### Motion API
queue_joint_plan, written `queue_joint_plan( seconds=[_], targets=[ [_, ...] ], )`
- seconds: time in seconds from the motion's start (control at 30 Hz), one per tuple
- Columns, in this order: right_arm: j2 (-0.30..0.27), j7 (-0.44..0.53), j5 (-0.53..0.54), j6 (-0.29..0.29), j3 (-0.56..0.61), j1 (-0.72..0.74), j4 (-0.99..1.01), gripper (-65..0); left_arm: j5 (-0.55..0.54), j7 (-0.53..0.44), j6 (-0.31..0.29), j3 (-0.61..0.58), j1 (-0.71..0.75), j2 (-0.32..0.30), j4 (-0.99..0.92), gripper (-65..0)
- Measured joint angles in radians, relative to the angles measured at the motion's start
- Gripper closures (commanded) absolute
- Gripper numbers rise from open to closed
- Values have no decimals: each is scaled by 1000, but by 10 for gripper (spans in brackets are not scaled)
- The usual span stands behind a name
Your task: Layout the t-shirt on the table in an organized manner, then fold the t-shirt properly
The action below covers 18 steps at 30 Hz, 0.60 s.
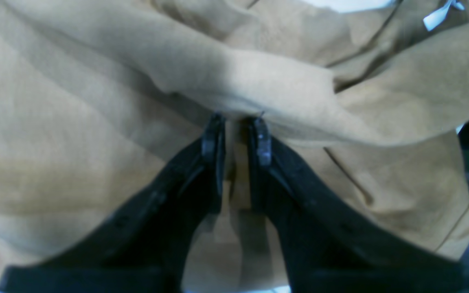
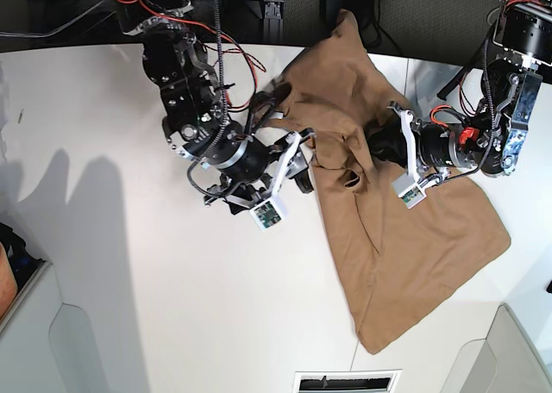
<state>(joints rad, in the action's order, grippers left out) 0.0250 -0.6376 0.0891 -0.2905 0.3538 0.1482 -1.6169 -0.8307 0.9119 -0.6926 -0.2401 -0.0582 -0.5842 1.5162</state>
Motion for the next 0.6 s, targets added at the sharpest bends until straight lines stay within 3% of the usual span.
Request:
queue_joint_plan(
  seconds=[0.2,0.43,0.6],
  targets=[
    [110,35,-2,-54,2,69,176,-345,-3,12,0,0,0,-6,0,-130],
    [116,47,12,-53,85,110,239,-345,-60,16,0,123,13,-67,0,-130],
    [116,45,-4,-53,113,98,254,-345,-62,15,0,257,37,-69,0,-130]
  ],
)
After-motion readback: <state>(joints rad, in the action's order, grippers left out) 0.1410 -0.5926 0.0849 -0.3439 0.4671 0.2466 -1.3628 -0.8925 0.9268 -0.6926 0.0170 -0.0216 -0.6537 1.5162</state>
